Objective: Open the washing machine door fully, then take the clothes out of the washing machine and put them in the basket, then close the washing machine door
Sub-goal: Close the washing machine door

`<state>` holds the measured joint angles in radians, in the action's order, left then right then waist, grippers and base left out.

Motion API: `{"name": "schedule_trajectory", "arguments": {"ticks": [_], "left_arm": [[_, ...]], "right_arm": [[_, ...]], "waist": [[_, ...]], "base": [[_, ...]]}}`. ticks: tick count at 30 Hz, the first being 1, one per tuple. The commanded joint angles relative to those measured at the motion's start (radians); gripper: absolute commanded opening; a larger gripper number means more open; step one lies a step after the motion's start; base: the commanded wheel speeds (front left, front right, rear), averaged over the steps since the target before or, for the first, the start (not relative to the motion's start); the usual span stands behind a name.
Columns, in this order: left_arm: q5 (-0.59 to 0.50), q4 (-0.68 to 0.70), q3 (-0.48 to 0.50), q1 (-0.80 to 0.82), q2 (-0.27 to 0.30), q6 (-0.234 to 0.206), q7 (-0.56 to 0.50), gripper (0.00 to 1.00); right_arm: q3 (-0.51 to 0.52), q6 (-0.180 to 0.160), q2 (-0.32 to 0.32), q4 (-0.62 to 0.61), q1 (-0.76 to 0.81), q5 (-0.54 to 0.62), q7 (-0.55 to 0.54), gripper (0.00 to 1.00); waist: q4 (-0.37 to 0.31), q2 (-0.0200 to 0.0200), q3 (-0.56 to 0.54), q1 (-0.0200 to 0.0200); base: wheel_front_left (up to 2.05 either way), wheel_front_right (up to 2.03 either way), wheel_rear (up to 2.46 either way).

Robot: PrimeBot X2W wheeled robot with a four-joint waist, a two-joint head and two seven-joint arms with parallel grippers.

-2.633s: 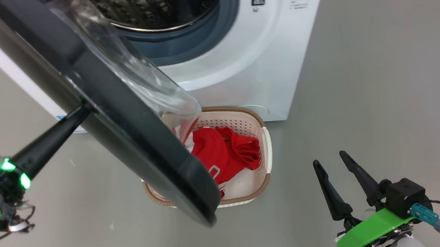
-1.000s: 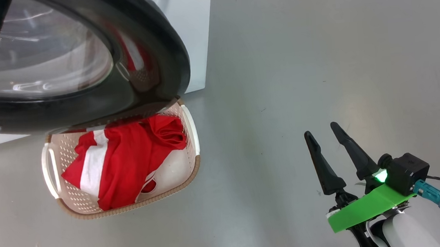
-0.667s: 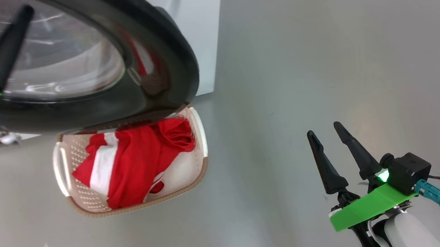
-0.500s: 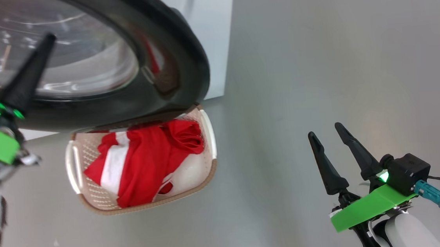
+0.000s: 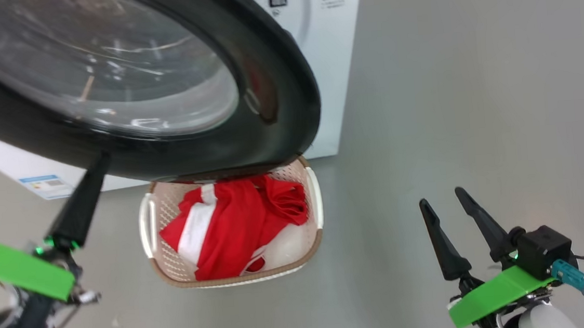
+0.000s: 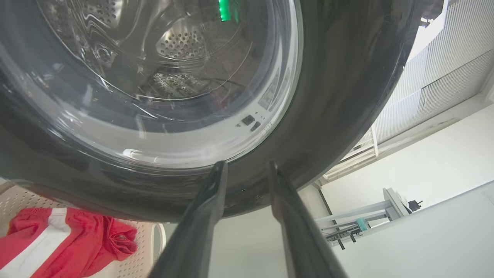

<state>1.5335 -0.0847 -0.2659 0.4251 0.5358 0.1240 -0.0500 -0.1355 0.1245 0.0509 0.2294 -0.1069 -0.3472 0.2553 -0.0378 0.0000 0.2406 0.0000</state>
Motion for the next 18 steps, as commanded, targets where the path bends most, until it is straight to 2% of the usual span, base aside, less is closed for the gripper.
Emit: {"name": "schedule_trajectory", "arguments": {"ticks": [1,3,6,7,9,18], "left_arm": [[-0.002,0.025,0.036,-0.01,0.039,0.007,0.02,0.63],[0.004,0.023,0.034,-0.042,0.031,0.007,0.042,0.73],[0.015,0.018,0.034,-0.088,0.023,0.007,0.07,0.94],[0.016,0.017,0.032,-0.104,0.02,0.007,0.077,0.97],[0.013,0.011,0.024,-0.137,0.018,0.007,0.091,1.0],[-0.003,-0.029,-0.008,-0.262,0.007,0.007,0.176,1.0]], "right_arm": [[-0.015,0.006,-0.001,-0.019,0.01,0.016,0.006,1.0],[-0.011,0.006,-0.001,-0.018,0.019,0.017,0.006,1.0],[-0.006,0.006,-0.001,-0.016,0.033,0.012,0.006,1.0],[-0.003,0.006,-0.001,-0.015,0.039,0.011,0.006,1.0],[0.002,0.006,-0.001,-0.014,0.052,0.011,0.006,1.0],[0.016,0.006,0.003,-0.011,0.107,0.019,0.006,1.0]], "waist": [[0.034,0.0,-0.032,0.0],[0.043,0.0,-0.043,0.0],[0.054,0.0,-0.059,0.0],[0.058,0.0,-0.065,0.0],[0.067,0.0,-0.076,0.0],[0.087,0.0,-0.127,0.0]], "base": [[0.0,0.0,0.0],[0.0,0.0,0.0],[0.0,0.0,0.0],[0.0,0.0,0.0],[0.0,0.0,0.0],[0.0,0.0,0.0]]}}
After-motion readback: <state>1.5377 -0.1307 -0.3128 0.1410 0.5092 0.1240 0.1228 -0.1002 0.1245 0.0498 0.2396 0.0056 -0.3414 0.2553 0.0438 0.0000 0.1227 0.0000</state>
